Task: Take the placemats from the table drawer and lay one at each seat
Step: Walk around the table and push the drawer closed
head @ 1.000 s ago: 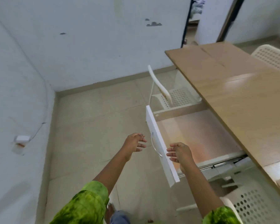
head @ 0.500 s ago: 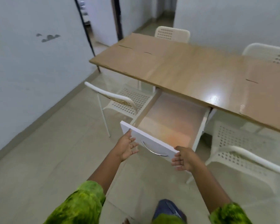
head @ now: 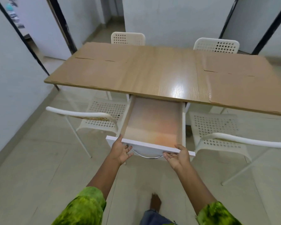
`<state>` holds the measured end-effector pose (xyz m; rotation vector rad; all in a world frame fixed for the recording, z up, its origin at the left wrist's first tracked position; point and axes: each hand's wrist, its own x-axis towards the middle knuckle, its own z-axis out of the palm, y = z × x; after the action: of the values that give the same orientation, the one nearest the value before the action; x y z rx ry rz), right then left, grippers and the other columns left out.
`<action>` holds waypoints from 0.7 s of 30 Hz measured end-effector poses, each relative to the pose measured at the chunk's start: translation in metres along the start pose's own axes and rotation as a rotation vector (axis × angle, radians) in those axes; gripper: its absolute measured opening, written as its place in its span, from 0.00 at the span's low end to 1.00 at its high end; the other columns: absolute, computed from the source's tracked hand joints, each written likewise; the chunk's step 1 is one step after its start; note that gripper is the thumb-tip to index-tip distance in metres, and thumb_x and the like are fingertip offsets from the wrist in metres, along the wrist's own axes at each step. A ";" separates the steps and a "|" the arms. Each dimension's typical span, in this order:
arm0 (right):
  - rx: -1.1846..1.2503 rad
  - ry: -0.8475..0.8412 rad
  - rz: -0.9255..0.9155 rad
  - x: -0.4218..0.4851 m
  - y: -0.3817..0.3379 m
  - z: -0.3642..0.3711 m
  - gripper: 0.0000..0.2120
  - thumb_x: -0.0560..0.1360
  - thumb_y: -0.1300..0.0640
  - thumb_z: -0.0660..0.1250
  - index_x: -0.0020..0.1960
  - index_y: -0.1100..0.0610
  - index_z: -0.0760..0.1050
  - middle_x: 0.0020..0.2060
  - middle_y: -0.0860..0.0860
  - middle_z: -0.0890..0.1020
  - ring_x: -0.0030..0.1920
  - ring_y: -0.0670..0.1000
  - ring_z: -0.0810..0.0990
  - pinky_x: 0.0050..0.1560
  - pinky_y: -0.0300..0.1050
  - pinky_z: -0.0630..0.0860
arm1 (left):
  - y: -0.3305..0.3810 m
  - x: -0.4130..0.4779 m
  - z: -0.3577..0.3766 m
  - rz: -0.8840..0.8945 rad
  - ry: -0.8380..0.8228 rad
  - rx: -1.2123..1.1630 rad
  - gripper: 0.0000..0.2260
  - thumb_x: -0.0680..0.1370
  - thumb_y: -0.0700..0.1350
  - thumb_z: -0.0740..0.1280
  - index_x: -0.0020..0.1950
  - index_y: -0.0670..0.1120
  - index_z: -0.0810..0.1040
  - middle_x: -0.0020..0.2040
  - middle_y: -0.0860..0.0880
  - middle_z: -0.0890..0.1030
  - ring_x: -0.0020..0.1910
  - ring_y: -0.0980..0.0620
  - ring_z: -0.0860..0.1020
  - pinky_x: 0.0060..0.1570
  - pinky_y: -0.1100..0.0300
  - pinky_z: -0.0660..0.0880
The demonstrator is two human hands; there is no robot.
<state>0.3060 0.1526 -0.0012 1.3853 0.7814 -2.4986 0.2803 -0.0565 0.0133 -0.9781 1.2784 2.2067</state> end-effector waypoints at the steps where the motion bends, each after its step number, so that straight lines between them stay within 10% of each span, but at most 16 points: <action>1: 0.007 0.005 -0.001 0.004 -0.003 0.006 0.05 0.76 0.61 0.58 0.49 0.63 0.68 0.65 0.66 0.69 0.67 0.64 0.68 0.70 0.53 0.65 | 0.004 0.004 0.004 -0.007 -0.013 -0.002 0.30 0.79 0.58 0.55 0.75 0.41 0.55 0.74 0.42 0.62 0.72 0.45 0.63 0.70 0.45 0.59; 8: 0.048 0.057 -0.023 0.031 -0.031 0.040 0.23 0.79 0.58 0.55 0.71 0.66 0.58 0.70 0.66 0.65 0.69 0.64 0.66 0.70 0.54 0.63 | 0.035 0.038 0.045 -0.025 0.000 -0.034 0.31 0.80 0.57 0.54 0.77 0.45 0.47 0.78 0.44 0.52 0.75 0.42 0.56 0.71 0.45 0.58; 21: 0.045 0.029 -0.114 0.091 -0.091 0.116 0.28 0.80 0.51 0.54 0.74 0.65 0.53 0.71 0.63 0.65 0.70 0.62 0.66 0.69 0.55 0.63 | 0.105 0.123 0.112 -0.050 -0.047 -0.094 0.33 0.80 0.58 0.54 0.77 0.42 0.46 0.78 0.44 0.51 0.75 0.42 0.57 0.70 0.45 0.59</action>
<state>0.1344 0.1774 0.0060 1.4330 0.8378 -2.6026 0.0894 -0.0116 0.0206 -0.9758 1.1265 2.2546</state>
